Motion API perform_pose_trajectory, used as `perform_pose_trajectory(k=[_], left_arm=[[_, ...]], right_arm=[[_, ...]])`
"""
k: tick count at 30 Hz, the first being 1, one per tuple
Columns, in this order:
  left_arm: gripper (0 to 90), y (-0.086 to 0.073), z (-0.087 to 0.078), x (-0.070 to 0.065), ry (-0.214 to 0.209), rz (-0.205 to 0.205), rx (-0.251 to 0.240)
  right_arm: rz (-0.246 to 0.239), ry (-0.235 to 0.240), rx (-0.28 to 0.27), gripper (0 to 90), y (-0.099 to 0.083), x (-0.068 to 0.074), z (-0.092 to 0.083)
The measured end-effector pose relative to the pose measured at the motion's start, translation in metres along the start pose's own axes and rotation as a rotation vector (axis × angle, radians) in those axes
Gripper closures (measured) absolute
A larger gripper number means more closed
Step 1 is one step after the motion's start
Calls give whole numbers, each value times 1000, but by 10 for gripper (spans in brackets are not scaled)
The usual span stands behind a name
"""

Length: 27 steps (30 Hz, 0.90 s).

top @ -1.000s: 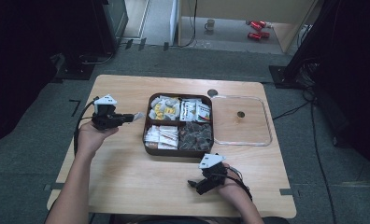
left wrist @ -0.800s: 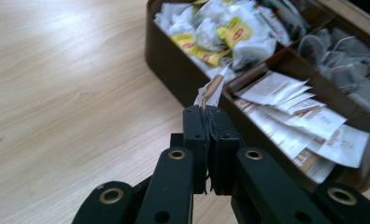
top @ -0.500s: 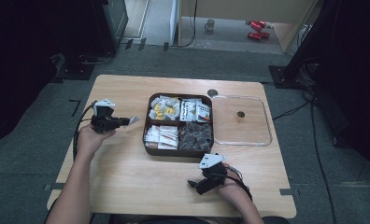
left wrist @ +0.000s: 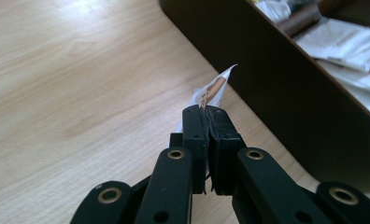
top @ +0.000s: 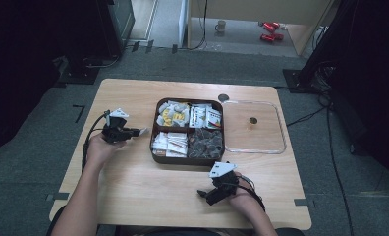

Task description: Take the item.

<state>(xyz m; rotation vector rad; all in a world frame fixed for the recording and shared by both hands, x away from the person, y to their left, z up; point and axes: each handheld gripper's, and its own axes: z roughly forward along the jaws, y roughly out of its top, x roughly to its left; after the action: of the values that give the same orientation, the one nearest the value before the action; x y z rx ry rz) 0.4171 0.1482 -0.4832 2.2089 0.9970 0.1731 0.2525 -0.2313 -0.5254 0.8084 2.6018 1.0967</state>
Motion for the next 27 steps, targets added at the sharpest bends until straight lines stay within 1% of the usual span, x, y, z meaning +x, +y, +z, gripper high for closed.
perform_pose_trajectory(k=[1, 2, 5, 6, 7, 9, 11, 14, 15, 16, 20, 21, 22, 23, 26, 27], left_arm=[[869, -2, 2, -1, -10, 3, -2], [865, -2, 2, -1, -10, 3, -2], [856, -5, 5, 1, -36, -12, -9], [848, -8, 6, 2, -51, -12, -11], [839, -11, 8, 2, -59, 5, -15], [834, -13, 8, 2, -54, 7, -23], [824, -13, 9, 2, -56, 1, -22], [799, -14, 10, 3, -71, -6, -11], [771, -13, 10, 2, -76, -14, -10], [755, -13, 10, 2, -72, -6, -8], [604, -12, 9, 1, -58, -9, -3], [589, -12, 7, 1, -52, -18, -4], [581, -12, 7, 1, -52, -18, -4], [559, -12, 4, 2, -59, -30, -12], [516, -12, 1, 3, -56, -42, -18], [504, -12, -4, 4, -54, -47, -26]], right_arm=[[0, 0, 0, 0, 0, 0, 0], [0, 0, 0, 0, 0, 0, 0], [1, 0, 1, 0, 0, 0, 0], [-1, 1, 0, 0, 0, 0, 0], [-3, 3, 0, 0, 0, 0, 0], [-3, 3, 0, 0, 1, 0, 1], [-3, 3, 0, 0, 1, 0, 1], [-3, 3, 0, 0, 1, 0, 1], [-3, 3, 0, 0, 1, 0, 1], [-3, 3, 0, 0, 1, 0, 1], [-3, 3, 0, 0, 1, 0, 1], [-3, 3, 0, 0, 1, 0, 1], [-3, 3, 0, 0, 1, 0, 1], [-3, 3, 0, 0, 1, 0, 1], [-3, 3, 0, 0, 1, 0, 1], [-3, 3, 0, 0, 1, 0, 1]])
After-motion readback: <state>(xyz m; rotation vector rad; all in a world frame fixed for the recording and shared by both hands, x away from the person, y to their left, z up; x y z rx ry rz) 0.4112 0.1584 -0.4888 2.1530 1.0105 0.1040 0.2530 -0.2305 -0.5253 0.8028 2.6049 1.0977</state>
